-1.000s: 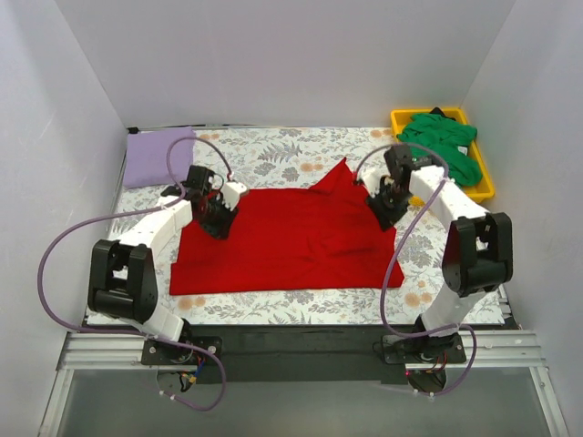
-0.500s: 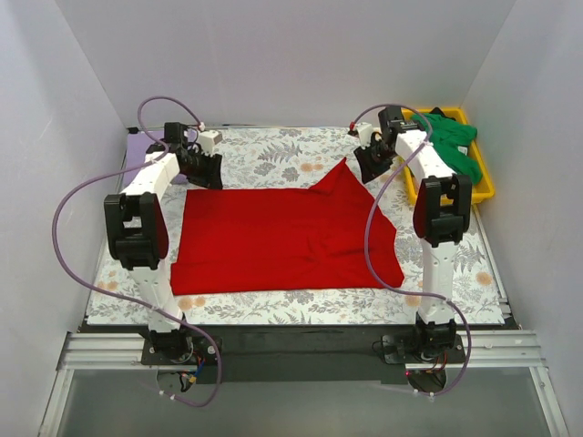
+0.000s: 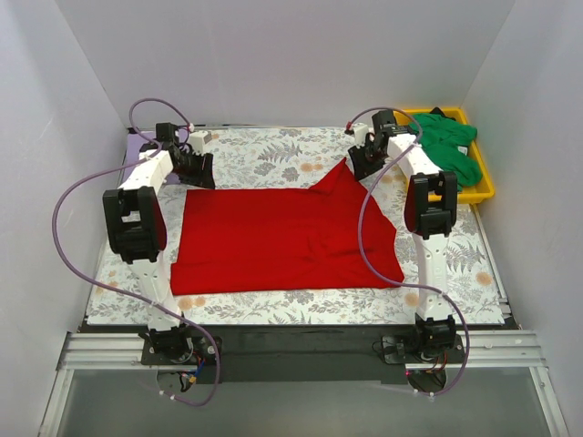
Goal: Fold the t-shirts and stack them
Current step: Fold the tshirt
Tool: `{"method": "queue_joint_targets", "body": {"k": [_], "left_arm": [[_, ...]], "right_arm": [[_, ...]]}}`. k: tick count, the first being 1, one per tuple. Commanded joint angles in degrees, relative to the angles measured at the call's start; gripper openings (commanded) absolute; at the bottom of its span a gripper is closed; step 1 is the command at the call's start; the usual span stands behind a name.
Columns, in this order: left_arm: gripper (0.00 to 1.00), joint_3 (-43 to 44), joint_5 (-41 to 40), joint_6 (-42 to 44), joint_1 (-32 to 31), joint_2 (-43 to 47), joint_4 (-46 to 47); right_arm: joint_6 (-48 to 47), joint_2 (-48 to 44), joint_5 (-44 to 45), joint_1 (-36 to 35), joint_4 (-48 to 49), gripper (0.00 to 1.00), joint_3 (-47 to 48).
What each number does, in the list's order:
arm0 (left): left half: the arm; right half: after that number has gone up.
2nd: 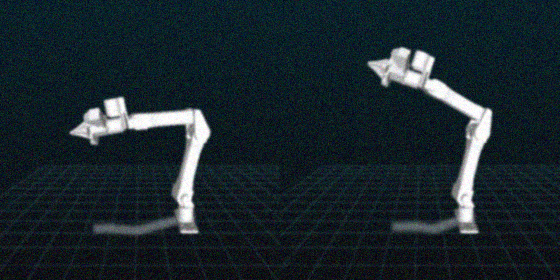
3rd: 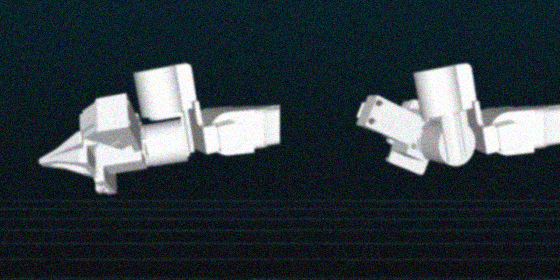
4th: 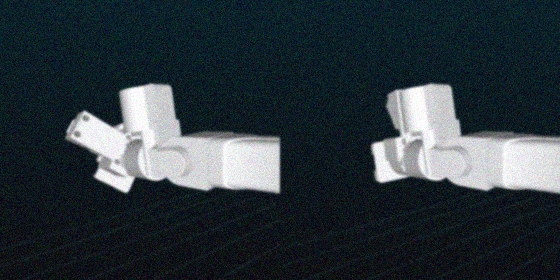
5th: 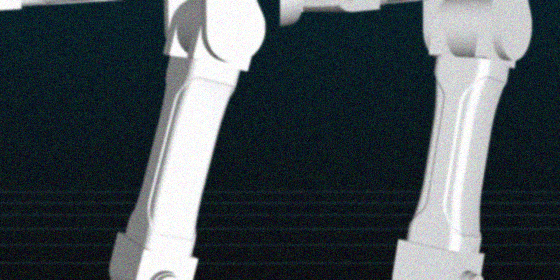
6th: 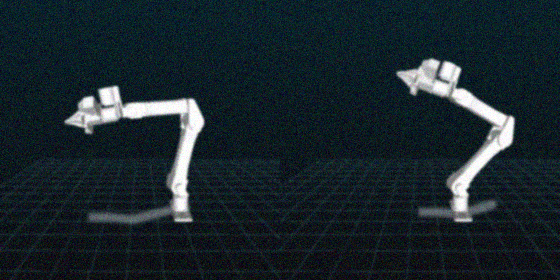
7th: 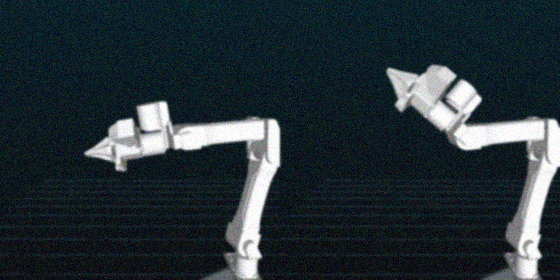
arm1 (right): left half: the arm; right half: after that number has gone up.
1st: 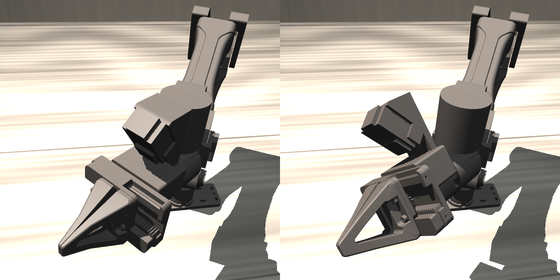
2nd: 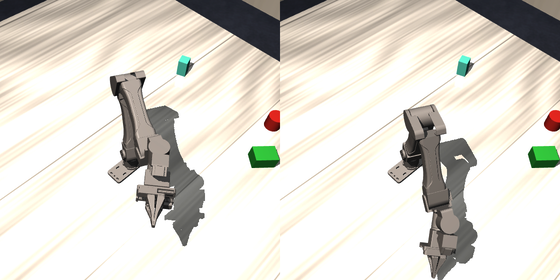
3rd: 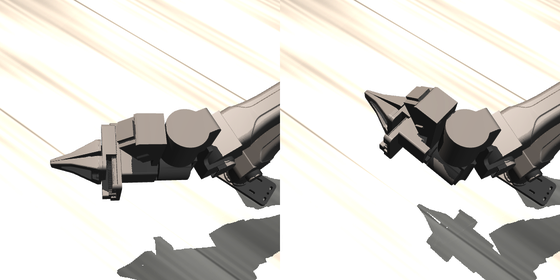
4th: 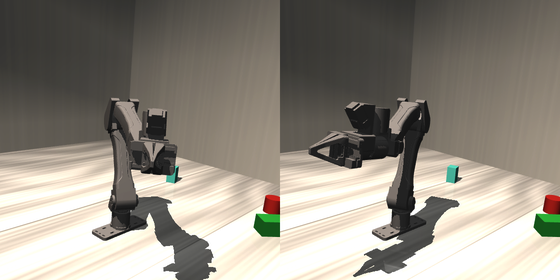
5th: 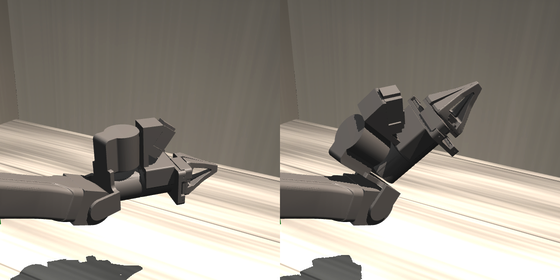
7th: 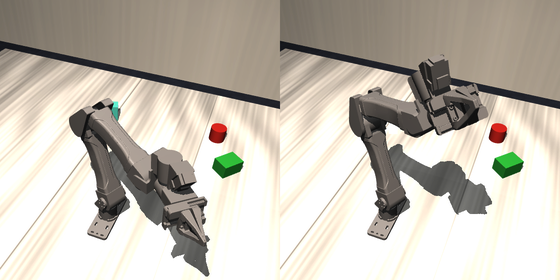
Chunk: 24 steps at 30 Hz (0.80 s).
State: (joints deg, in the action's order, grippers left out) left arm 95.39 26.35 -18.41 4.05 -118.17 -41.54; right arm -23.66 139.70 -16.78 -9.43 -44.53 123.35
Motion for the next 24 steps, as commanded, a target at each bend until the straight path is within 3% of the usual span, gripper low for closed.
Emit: {"method": "queue_joint_targets", "body": {"k": [1,12,15,19,22,24], "left_arm": [[0.45,1.90,-0.07,-0.13,0.25,-0.13,-0.82],[0.47,4.09,-3.31,0.48,0.78,-2.41,-1.61],[0.47,5.67,-4.37,1.19,1.13,-3.82,-2.67],[0.47,8.66,-4.55,2.77,1.92,-5.40,-4.60],[0.40,9.37,-1.93,6.70,2.10,-5.41,-6.78],[0.36,8.24,7.19,9.87,2.01,-3.05,-7.59]], "right_arm": [[1.60,0.93,-1.42,-0.67,2.17,0.44,2.25],[1.69,1.72,-2.39,-2.08,2.43,0.43,-0.48],[1.51,1.37,-2.65,-2.17,2.35,0.32,-1.35],[0.90,0.14,-2.74,-2.08,2.17,0.04,-3.90],[0.55,-1.88,-3.00,-1.91,2.26,0.01,-4.96],[0.63,-3.81,-3.70,-1.73,2.43,0.01,-5.49]]}}
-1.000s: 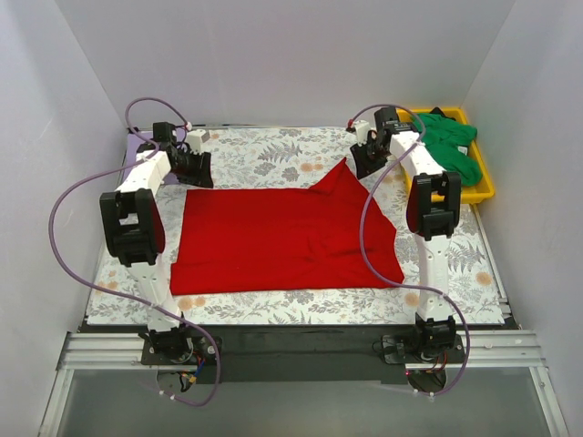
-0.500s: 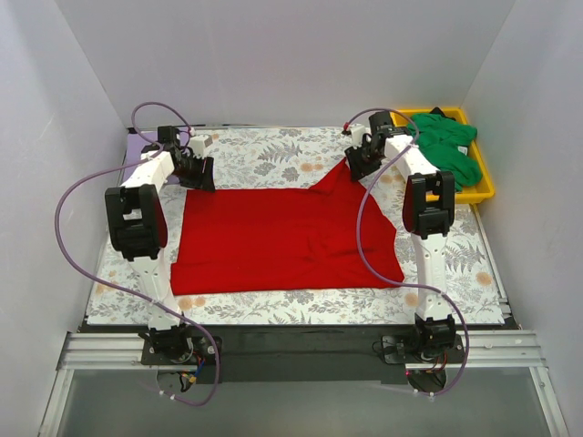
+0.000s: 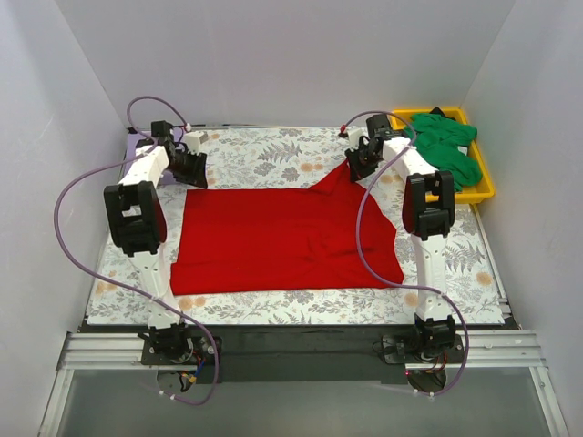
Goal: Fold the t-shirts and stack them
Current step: Fold the tshirt
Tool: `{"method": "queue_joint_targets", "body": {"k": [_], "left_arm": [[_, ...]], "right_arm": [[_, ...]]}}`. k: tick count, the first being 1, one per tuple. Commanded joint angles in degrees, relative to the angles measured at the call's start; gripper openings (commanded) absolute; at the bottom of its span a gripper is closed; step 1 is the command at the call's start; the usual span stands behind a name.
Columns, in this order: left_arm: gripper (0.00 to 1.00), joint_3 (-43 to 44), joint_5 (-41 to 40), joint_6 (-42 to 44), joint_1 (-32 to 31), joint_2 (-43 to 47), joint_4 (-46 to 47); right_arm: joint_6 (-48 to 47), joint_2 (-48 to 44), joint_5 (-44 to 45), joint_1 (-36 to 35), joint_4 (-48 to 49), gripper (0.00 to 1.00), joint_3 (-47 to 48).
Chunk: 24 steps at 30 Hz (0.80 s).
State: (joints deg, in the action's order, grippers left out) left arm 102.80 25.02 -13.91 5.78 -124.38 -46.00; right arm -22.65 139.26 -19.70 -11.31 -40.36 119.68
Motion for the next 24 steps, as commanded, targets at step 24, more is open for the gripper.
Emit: {"method": "queue_joint_targets", "body": {"k": [24], "left_arm": [[0.44,-5.86,13.74,19.27,-36.19,-2.97,41.07]], "right_arm": [[2.70,-1.27,0.02,0.59,-1.12,0.01,0.12]]}}
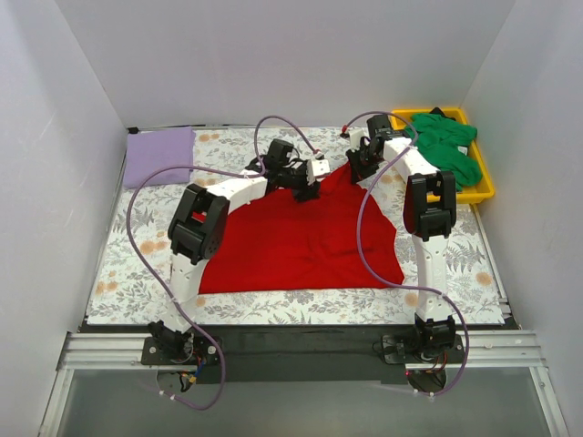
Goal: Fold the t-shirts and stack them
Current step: Fold the tshirt
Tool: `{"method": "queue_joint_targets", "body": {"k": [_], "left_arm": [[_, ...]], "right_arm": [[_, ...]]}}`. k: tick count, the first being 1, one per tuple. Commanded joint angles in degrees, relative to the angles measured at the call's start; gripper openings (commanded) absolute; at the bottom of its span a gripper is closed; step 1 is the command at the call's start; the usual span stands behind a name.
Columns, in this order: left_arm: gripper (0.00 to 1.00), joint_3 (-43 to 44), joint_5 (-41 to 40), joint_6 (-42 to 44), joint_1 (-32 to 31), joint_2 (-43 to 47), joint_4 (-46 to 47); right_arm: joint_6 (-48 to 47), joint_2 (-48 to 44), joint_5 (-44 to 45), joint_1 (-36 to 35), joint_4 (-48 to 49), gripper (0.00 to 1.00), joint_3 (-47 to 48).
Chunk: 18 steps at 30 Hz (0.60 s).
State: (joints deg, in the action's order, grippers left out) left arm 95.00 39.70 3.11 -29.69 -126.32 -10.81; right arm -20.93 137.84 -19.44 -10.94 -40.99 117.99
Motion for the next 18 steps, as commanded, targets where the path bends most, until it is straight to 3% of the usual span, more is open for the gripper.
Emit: {"method": "queue_joint_targets", "body": {"k": [1,18], "left_arm": [[0.44,2.12,-0.77,2.86,-0.98,-1.55,6.58],[0.42,3.08,-1.29,6.73,-3.09,-6.83,14.58]], "right_arm": [[1.06,0.23,-0.25,0.22,-0.49,0.01,1.71],[0.01,-0.29,-0.33,0.22,-0.58,0.01,-0.13]]}}
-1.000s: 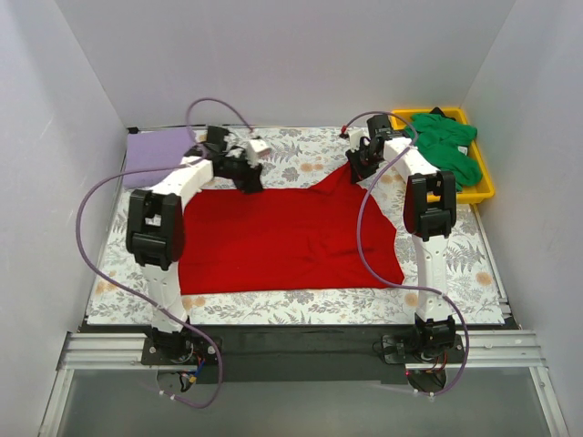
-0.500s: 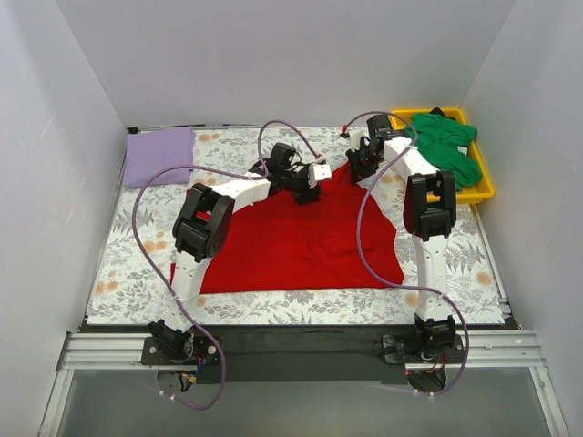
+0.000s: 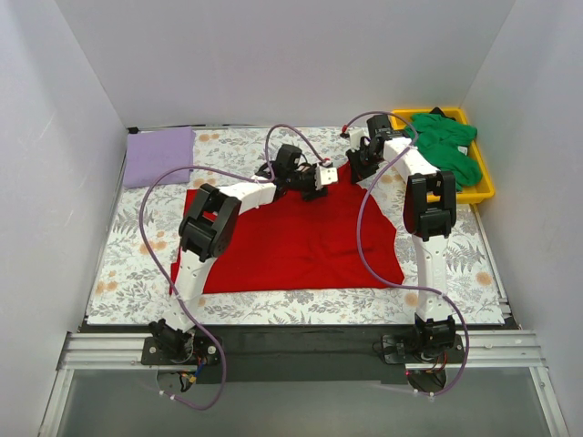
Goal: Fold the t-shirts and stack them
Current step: Fold the tshirt
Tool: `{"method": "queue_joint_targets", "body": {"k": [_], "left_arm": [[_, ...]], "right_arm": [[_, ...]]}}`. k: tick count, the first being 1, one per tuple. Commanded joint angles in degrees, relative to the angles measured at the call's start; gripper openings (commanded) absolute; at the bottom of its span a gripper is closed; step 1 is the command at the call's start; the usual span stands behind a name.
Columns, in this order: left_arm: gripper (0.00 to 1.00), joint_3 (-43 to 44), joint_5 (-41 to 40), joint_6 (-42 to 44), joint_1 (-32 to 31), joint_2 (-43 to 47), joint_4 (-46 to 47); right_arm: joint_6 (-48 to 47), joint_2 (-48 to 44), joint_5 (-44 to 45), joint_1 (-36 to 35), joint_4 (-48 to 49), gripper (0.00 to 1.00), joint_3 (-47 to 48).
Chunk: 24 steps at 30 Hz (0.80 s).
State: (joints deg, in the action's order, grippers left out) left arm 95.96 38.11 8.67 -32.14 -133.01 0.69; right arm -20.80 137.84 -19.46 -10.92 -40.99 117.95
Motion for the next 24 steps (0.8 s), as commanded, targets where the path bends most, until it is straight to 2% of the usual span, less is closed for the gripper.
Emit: {"method": "queue_joint_targets", "body": {"k": [1,12,15,20,22,24], "left_arm": [[0.42,2.73,-0.05,1.00,-0.73,-0.49,3.18],[0.34,5.64,-0.75,1.70,-0.91,-4.71,3.35],[0.27,5.73,-0.84,1.09,-0.91,-4.89,3.79],[0.04,4.24,-1.81,-1.10,-0.82,-3.49,7.48],[0.00,3.36,-1.98,-2.68,-0.56,-2.70,9.68],[0.00,3.44,-2.51,-4.61,0.06,-2.60,11.95]], "right_arm": [[-0.21,-0.29,-0.22,0.19,-0.49,0.01,-0.09],[-1.09,-0.20,0.39,0.19,-0.58,0.01,-0.27],[-1.26,-0.20,0.57,0.19,-0.58,0.01,-0.27],[-1.44,-0.38,0.66,0.19,-0.58,0.01,-0.70],[-1.61,-0.47,0.83,0.19,-0.58,0.01,-0.79],[-1.70,-0.47,0.83,0.19,-0.49,0.01,-0.79]]}}
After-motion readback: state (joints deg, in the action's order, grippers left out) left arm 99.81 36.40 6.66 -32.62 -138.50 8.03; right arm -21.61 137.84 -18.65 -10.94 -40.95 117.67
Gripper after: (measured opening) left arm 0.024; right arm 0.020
